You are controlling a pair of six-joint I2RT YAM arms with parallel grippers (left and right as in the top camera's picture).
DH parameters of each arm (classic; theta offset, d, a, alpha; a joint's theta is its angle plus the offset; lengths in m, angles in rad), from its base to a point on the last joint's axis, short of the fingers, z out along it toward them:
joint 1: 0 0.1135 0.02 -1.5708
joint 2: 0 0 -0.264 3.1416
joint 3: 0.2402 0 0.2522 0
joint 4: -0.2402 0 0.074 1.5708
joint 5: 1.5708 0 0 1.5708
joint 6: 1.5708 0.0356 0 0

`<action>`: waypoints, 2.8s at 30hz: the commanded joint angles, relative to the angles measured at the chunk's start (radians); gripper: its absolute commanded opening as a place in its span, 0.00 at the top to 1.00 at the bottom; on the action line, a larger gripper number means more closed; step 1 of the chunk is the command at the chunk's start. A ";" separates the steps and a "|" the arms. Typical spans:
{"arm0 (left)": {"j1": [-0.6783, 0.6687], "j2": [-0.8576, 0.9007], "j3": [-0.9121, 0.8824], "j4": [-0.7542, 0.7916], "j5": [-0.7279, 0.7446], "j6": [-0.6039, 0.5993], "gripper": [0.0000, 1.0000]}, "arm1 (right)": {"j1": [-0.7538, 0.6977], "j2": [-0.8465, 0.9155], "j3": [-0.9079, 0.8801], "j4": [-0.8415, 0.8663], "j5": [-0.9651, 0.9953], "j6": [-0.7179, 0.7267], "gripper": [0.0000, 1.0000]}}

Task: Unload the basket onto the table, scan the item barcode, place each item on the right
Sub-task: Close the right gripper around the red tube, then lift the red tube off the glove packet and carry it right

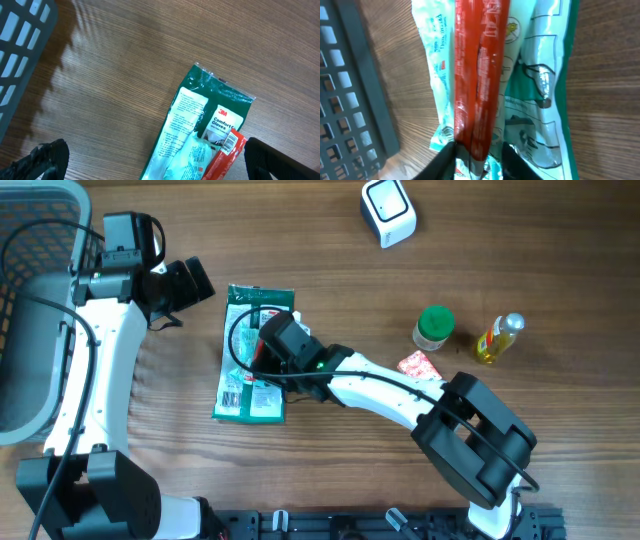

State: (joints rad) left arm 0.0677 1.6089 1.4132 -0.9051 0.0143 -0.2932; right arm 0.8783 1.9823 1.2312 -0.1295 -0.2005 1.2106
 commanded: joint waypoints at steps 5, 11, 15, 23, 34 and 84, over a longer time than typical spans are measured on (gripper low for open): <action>0.003 -0.009 0.011 0.002 0.008 0.001 0.00 | 0.005 0.023 0.004 0.004 0.024 -0.006 0.79; 0.003 -0.009 0.011 0.002 0.008 0.001 0.00 | 0.015 0.023 0.004 -0.003 0.050 -0.008 0.81; 0.003 -0.009 0.011 0.002 0.008 0.001 0.00 | 0.012 0.022 0.004 -0.053 0.066 -0.062 0.96; 0.003 -0.009 0.011 0.002 0.008 0.001 0.00 | -0.015 -0.055 0.004 -0.093 -0.055 -0.286 0.96; 0.003 -0.009 0.011 0.002 0.008 0.001 0.00 | -0.118 -0.257 0.004 -0.411 -0.271 -0.975 0.96; 0.003 -0.009 0.011 0.002 0.008 0.001 0.00 | -0.245 -0.578 0.005 -1.155 -0.681 -2.155 0.96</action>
State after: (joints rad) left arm 0.0677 1.6089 1.4132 -0.9054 0.0143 -0.2932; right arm 0.6304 1.4143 1.2324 -1.2984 -0.8383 -0.9443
